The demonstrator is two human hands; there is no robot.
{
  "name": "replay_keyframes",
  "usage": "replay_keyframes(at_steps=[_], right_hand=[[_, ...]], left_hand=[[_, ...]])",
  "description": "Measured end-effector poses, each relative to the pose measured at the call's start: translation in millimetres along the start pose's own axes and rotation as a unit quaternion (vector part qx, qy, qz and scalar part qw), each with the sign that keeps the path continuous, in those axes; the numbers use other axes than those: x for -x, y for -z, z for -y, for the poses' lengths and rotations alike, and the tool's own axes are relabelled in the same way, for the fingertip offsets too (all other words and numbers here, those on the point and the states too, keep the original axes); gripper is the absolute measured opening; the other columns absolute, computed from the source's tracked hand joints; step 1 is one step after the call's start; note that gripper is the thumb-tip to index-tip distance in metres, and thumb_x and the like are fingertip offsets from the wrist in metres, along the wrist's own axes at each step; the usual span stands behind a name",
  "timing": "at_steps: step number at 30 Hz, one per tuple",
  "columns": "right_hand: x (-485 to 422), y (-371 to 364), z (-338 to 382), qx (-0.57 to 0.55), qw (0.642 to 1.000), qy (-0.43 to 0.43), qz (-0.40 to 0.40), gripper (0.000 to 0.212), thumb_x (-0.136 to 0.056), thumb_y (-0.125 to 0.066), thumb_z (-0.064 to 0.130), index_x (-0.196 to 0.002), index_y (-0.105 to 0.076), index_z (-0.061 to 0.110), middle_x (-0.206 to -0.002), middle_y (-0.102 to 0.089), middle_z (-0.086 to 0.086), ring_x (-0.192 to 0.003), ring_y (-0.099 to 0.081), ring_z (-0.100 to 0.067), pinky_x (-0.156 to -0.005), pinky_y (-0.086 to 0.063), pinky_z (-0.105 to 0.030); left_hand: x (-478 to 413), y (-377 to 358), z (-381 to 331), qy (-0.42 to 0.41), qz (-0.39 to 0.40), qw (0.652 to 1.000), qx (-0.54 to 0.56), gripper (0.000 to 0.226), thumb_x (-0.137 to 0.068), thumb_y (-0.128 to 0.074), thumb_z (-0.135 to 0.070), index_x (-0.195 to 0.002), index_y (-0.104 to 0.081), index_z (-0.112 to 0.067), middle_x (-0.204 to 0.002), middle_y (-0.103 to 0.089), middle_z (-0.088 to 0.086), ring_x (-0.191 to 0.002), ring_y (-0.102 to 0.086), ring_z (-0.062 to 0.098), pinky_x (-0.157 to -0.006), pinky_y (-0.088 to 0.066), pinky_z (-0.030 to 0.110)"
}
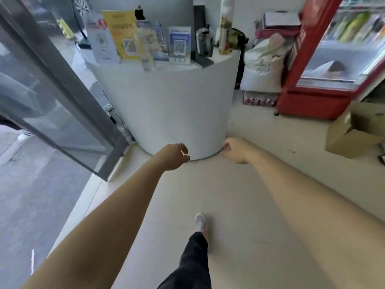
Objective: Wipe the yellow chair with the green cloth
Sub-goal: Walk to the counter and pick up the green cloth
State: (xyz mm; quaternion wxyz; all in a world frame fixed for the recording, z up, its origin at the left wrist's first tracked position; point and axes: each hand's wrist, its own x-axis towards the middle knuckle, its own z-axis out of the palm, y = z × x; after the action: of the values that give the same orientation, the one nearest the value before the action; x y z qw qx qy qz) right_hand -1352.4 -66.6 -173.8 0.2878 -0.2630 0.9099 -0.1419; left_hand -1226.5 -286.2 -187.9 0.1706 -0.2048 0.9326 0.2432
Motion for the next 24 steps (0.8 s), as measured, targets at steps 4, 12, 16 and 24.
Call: replay_keyframes(at_steps=[4,12,16,24], right_hand=[[-77,69,-20,-0.009,0.999,-0.015,-0.043,0.051,-0.093,-0.061,0.039,-0.137,-0.056,0.014,-0.134,-0.061,-0.011,-0.114,-0.060,-0.028,-0.093,-0.047,-0.034],[-203,206,-59,-0.021,0.994,-0.024,-0.107,0.056,-0.093,-0.063,0.039,-0.142,-0.049,0.016,-0.140,-0.051,-0.009,-0.120,-0.055,-0.028,-0.098,-0.045,-0.038],[-262,267,-89,-0.019,0.992,0.000,-0.128,0.057,-0.093,-0.062,0.039,-0.143,-0.047,0.015,-0.141,-0.048,-0.011,-0.122,-0.054,-0.030,-0.102,-0.045,-0.045],[-404,370,-160,-0.003,0.991,0.088,-0.104,0.065,-0.093,-0.064,0.038,-0.150,-0.040,0.018,-0.148,-0.042,-0.011,-0.131,-0.048,-0.032,-0.105,-0.044,-0.047]], left_hand=[[-104,44,-38,-0.018,-0.005,0.999,0.036,0.038,-0.093,-0.058,-0.040,-0.128,-0.056,-0.024,-0.115,-0.067,0.000,-0.098,-0.061,0.019,-0.090,-0.050,0.035],[-284,123,-144,-0.062,-0.086,0.994,0.040,0.044,-0.095,-0.057,-0.033,-0.136,-0.050,-0.019,-0.128,-0.061,0.008,-0.112,-0.057,0.029,-0.093,-0.049,0.040],[-357,143,-204,-0.080,-0.134,0.987,0.037,0.047,-0.094,-0.057,-0.036,-0.136,-0.050,-0.017,-0.131,-0.058,0.009,-0.117,-0.055,0.029,-0.095,-0.050,0.043],[-500,154,-313,-0.058,-0.202,0.978,0.009,0.065,-0.089,-0.064,-0.038,-0.145,-0.040,-0.017,-0.143,-0.048,0.010,-0.133,-0.040,0.032,-0.105,-0.040,0.047]])
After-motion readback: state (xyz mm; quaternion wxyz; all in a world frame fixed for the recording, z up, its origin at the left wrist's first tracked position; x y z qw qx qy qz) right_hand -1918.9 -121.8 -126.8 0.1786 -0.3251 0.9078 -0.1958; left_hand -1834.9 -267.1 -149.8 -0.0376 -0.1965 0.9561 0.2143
